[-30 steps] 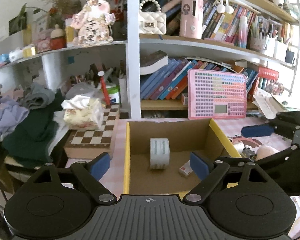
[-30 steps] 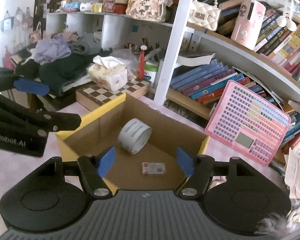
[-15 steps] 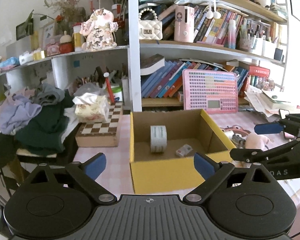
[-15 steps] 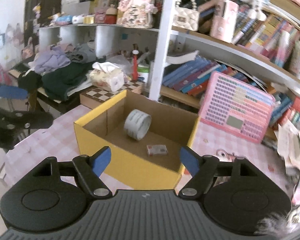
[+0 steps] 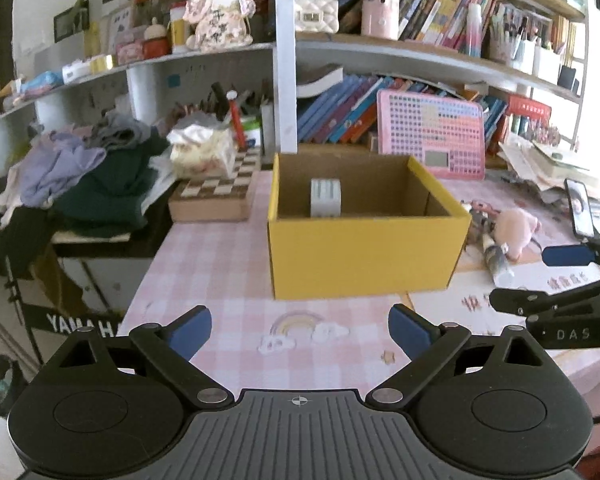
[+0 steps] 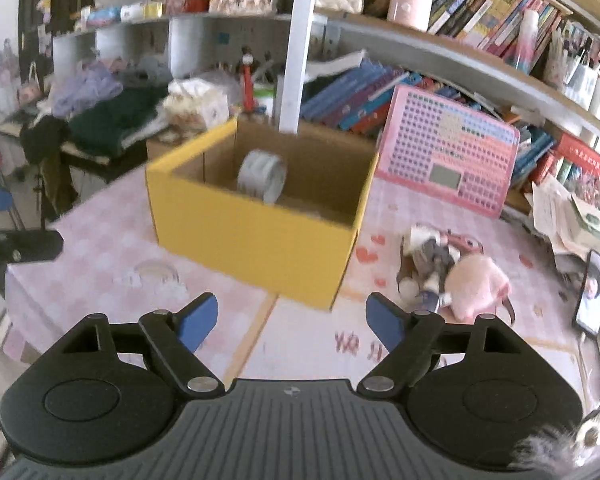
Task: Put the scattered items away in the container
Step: 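Withdraw both tools and move back toward the plush toy and spray bottle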
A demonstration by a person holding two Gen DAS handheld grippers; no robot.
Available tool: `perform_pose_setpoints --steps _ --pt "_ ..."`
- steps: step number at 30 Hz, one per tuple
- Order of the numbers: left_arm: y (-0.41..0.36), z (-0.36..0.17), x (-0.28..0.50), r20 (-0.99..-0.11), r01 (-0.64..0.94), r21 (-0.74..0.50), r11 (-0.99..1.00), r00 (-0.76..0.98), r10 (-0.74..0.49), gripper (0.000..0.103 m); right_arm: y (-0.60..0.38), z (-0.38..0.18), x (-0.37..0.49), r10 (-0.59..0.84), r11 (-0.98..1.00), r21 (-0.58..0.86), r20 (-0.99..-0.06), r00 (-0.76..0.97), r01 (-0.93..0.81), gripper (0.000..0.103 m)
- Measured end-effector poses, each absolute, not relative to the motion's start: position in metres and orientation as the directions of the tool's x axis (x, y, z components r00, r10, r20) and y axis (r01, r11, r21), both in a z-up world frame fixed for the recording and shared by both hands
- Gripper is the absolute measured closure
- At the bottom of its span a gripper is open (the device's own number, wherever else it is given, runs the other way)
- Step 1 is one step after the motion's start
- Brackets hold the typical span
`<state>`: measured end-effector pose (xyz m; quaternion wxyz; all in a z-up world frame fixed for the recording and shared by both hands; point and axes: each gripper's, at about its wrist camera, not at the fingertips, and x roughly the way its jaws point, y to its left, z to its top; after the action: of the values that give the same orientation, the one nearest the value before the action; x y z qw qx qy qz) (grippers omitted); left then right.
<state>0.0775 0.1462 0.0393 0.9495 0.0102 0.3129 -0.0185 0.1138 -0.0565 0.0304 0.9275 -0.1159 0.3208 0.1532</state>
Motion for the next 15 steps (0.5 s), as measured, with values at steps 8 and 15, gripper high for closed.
perform_pose_setpoints --steps 8,15 --pt "0.136 0.025 0.059 -0.630 0.053 -0.020 0.998 0.775 -0.053 0.006 -0.061 0.016 0.087 0.171 0.955 -0.073 -0.652 0.738 -0.287 0.020" --pt "0.125 0.015 0.049 -0.651 0.081 -0.034 0.996 0.754 -0.083 0.006 -0.066 0.010 0.067 0.145 0.964 -0.073 -0.661 0.737 -0.254 0.020"
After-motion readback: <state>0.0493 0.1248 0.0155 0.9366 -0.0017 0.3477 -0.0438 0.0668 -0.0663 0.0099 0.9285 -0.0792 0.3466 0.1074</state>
